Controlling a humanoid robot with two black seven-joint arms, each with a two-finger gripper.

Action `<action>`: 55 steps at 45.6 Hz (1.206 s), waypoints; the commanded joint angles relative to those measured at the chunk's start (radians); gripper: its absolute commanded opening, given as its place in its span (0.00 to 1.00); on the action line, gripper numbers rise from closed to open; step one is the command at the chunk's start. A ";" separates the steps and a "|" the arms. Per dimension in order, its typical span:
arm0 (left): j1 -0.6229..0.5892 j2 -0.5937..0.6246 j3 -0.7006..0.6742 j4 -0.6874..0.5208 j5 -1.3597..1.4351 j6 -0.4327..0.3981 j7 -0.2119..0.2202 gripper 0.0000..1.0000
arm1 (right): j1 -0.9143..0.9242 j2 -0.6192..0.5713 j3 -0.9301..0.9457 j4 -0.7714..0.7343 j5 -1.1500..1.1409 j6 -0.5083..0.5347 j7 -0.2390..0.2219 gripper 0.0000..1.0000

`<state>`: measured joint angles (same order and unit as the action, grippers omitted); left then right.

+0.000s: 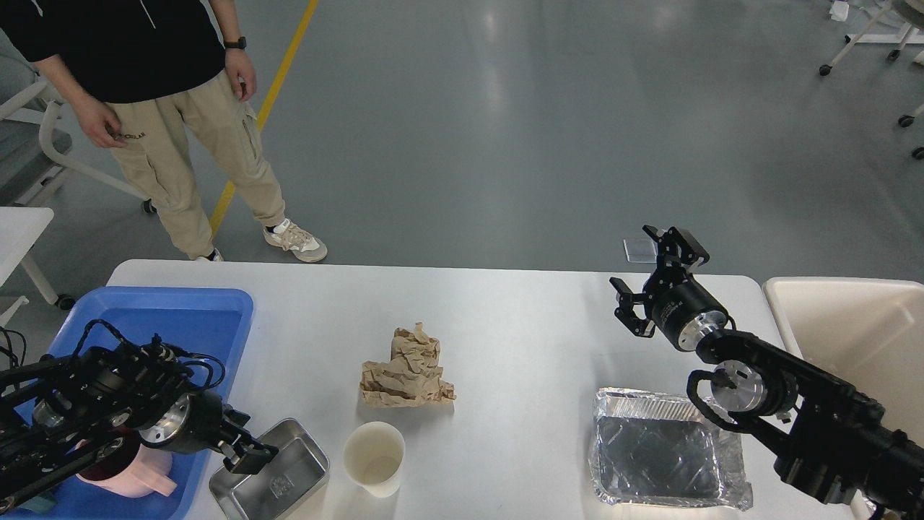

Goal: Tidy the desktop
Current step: 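Reach the left gripper to the metal tin and grasp its edge, then lift the metal tin with the left gripper over the blue tray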

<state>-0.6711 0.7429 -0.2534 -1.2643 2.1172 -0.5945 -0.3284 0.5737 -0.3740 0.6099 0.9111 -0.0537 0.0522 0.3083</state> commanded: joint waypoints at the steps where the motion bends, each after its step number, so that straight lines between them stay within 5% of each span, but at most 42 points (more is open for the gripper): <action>1: 0.004 -0.004 0.003 0.002 0.023 0.004 -0.020 0.63 | -0.001 -0.016 0.002 0.000 0.000 0.000 0.002 1.00; 8: 0.007 -0.004 0.003 0.017 0.050 -0.008 -0.032 0.26 | -0.001 -0.017 0.002 0.000 0.000 0.001 0.002 1.00; 15: 0.008 0.004 0.003 0.029 0.050 -0.010 -0.054 0.13 | -0.001 -0.016 0.005 0.000 0.000 0.001 0.002 1.00; 33: 0.008 0.007 0.006 0.052 0.052 -0.010 -0.075 0.02 | -0.001 -0.016 0.004 0.008 0.000 0.001 0.003 1.00; 55: -0.022 0.044 -0.043 0.036 -0.017 -0.011 -0.107 0.01 | -0.003 -0.006 0.002 0.008 0.000 0.000 0.003 1.00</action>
<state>-0.6779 0.7694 -0.2681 -1.2210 2.1475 -0.6046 -0.4328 0.5719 -0.3823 0.6121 0.9189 -0.0537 0.0537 0.3113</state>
